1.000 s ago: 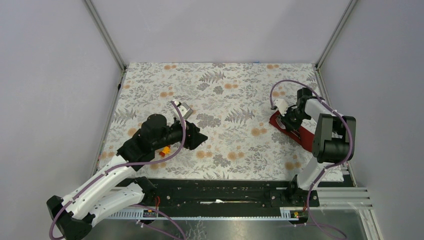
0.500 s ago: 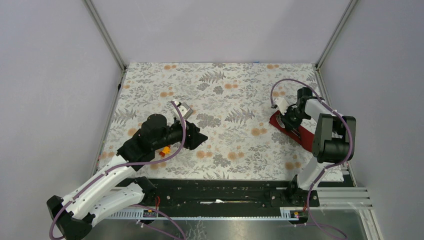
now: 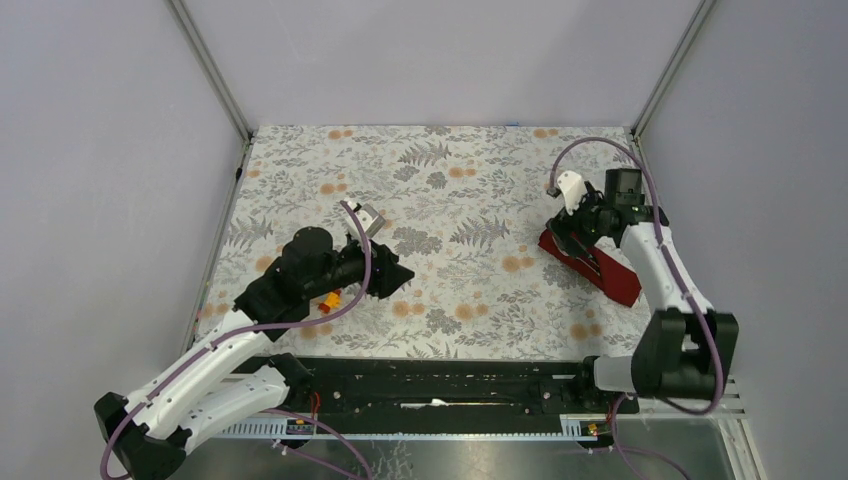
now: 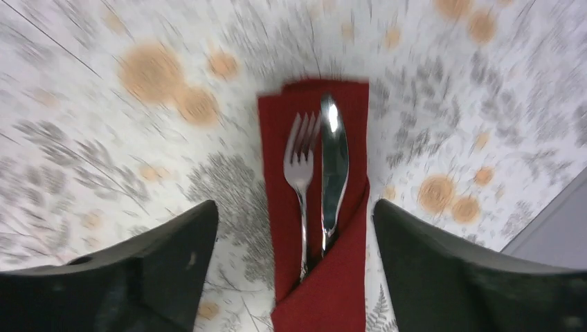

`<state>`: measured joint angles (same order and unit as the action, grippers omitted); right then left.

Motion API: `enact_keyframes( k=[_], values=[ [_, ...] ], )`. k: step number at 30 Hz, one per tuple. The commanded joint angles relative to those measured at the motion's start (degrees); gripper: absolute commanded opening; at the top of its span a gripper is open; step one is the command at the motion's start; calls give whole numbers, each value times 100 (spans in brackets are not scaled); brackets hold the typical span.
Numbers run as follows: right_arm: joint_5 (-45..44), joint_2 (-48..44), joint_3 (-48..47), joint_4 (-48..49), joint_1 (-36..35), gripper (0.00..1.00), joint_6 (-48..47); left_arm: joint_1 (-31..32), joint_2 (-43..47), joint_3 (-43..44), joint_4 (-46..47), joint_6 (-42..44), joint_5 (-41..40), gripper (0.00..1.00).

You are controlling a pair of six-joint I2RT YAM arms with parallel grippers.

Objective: Fold the napkin into a case and place the utensils inside
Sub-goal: Insert the fork into the folded napkin, then reset both arms

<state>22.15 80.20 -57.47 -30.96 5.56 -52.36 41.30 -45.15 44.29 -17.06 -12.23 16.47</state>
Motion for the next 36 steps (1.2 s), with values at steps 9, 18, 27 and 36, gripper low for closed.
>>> enact_keyframes(
  k=[9, 18, 27, 36],
  values=[
    [-174, -4101, 343, 1023, -1119, 100, 6829, -285, -67, 869, 95, -527, 239, 63],
    [-426, -5296, -1587, -539, -1119, 100, 7150, -284, -156, 2956, -895, -1052, -446, 99],
    [-1491, -5793, -3043, -964, -1352, 100, 7124, -283, -19, 4661, -1438, -1527, -1505, 99],
    [-2179, -5940, -3173, -1251, -1567, 100, 7277, -281, 456, 5107, -1427, -1454, -2070, 99]
  ],
)
